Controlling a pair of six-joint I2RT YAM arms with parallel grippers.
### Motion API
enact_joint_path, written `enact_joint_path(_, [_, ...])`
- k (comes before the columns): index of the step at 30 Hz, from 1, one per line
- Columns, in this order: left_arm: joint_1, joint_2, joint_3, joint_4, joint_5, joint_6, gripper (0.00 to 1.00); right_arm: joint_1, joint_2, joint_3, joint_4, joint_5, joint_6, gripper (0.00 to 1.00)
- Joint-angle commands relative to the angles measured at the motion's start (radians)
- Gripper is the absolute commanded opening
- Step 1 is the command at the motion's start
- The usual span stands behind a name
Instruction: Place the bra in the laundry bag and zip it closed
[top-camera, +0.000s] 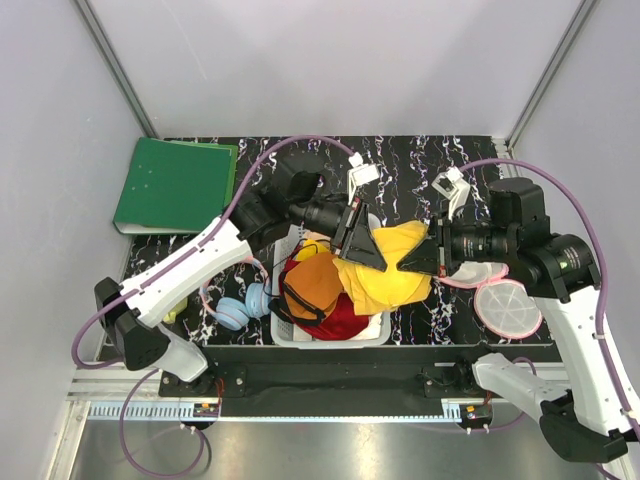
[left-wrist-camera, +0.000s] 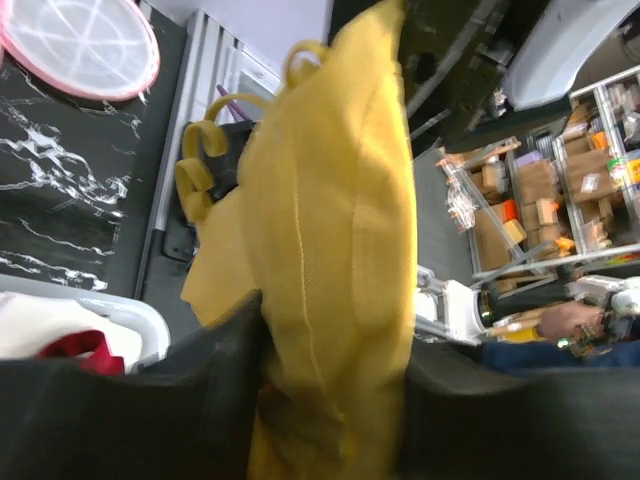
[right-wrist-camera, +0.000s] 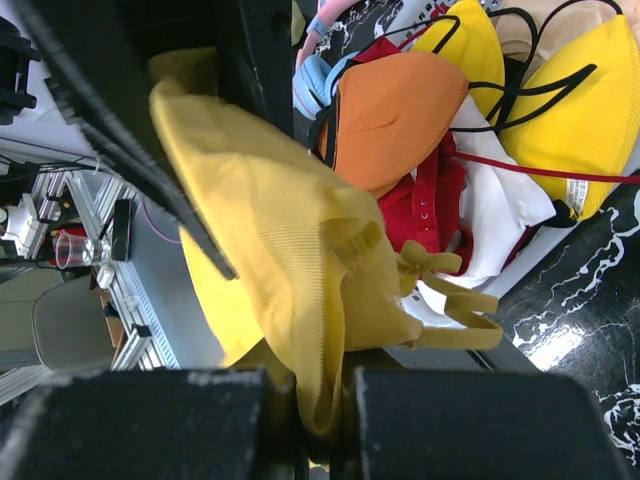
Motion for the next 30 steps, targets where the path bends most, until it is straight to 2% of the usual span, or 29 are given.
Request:
enact_joint_path(1, [-0.004, -0.044, -0.031, 0.146, 0.032, -0.084, 0.28, 0.007, -0.009, 0.017, 0.078, 0.018, 0.001, 0.00])
enact_joint_path(3, [0.005, -0.045, -0.025, 0.125, -0.001, -0.090, 0.07, 0.007, -0.007, 0.006, 0.081, 0.015, 0.019, 0.02])
enact_joint_path(4, [0.011, -0.068, -0.027, 0.111, -0.080, -0.089, 0.00, 0.007, -0.013, 0.005, 0.077, 0.027, 0.043, 0.26])
enact_joint_path(8, [0.040, -0.151, -0.021, 0.016, -0.347, -0.044, 0.00, 0.007, -0.061, -0.041, 0.081, 0.169, 0.158, 0.81])
enact_joint_path(10, [0.057, -0.189, -0.028, -0.007, -0.470, -0.046, 0.00, 0.007, -0.078, -0.061, 0.086, 0.226, 0.238, 0.89])
enact_joint_path(11, [0.059, -0.227, -0.031, -0.007, -0.507, -0.049, 0.00, 0.009, -0.081, -0.072, 0.087, 0.286, 0.273, 0.97])
enact_joint_path(13, [0.065, -0.257, -0.025, -0.007, -0.605, -0.049, 0.00, 0.006, -0.095, -0.089, 0.138, 0.314, 0.373, 1.00])
enact_joint_path(15, [0.073, -0.298, -0.024, -0.010, -0.720, -0.084, 0.00, 0.006, -0.118, -0.150, 0.237, 0.263, 0.427, 1.00])
enact_joint_path(17, [0.093, -0.323, -0.031, -0.010, -0.795, -0.191, 0.00, 0.006, -0.156, -0.249, 0.450, 0.205, 0.540, 1.00])
enact_joint_path(18, [0.105, -0.340, -0.034, -0.027, -0.853, -0.243, 0.00, 0.006, -0.167, -0.286, 0.624, 0.176, 0.624, 1.00])
enact_joint_path(20, [0.132, -0.354, -0.042, -0.001, -0.875, -0.370, 0.00, 0.007, -0.165, -0.371, 0.785, 0.118, 0.709, 1.00])
enact_joint_path(21, [0.136, -0.357, -0.039, 0.011, -0.878, -0.394, 0.00, 0.007, -0.149, -0.388, 0.919, 0.099, 0.743, 1.00])
enact_joint_path(23, [0.146, -0.355, -0.030, 0.037, -0.878, -0.443, 0.00, 0.007, -0.121, -0.418, 1.043, 0.043, 0.836, 1.00])
enact_joint_path(24, [0.149, -0.354, -0.024, 0.039, -0.884, -0.452, 0.00, 0.007, -0.090, -0.423, 1.162, 0.023, 0.888, 1.00])
enact_joint_path(30, [0.163, -0.349, -0.054, 0.042, -0.892, -0.512, 0.00, 0.024, -0.027, -0.446, 1.354, 0.019, 1.026, 1.00])
